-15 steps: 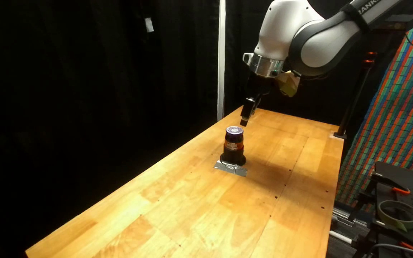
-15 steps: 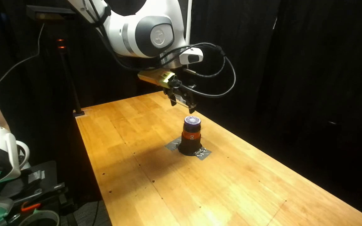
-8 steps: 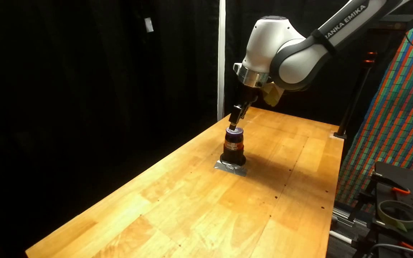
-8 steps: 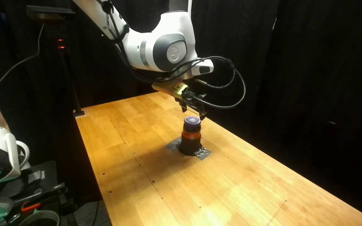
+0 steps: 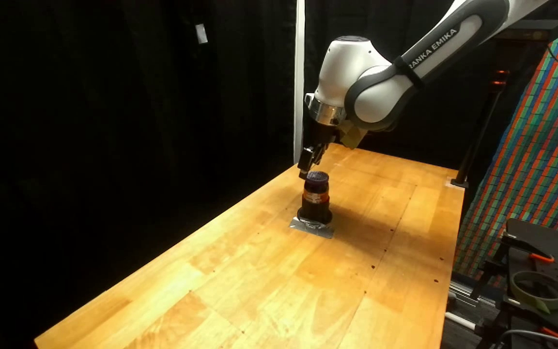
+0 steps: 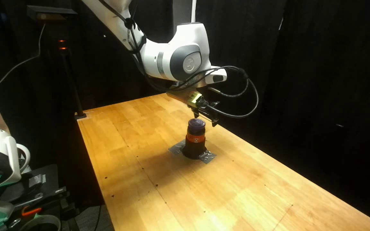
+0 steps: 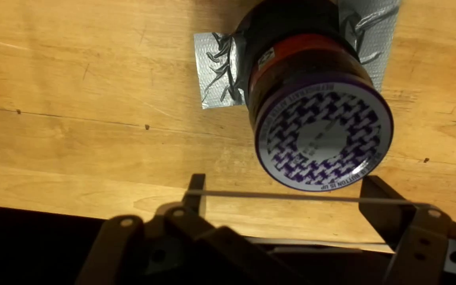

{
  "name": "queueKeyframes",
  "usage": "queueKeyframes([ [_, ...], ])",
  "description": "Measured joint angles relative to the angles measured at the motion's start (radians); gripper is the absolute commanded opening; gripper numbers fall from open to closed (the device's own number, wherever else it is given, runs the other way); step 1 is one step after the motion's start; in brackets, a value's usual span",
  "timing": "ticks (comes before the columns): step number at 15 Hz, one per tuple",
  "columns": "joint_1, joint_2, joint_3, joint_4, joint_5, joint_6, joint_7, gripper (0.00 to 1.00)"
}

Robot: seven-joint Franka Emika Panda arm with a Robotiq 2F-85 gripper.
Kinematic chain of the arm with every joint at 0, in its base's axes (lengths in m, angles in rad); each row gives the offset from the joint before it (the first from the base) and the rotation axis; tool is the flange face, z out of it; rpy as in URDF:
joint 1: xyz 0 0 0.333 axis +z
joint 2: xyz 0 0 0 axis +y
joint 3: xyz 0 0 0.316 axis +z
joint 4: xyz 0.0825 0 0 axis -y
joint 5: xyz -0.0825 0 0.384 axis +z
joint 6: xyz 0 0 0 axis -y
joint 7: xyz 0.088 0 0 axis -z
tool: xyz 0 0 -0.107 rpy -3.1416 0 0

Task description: Place the elastic band over the bottom of the brown cup

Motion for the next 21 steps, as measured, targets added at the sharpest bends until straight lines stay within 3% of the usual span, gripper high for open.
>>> queueKeyframes([
  [9,0.0,0.075,0.004,0.056,0.053,-0.046,-0.012,1.0],
  [21,0.008,0.092,0.006,0.105,0.053,-0.201,-0.022,1.0],
])
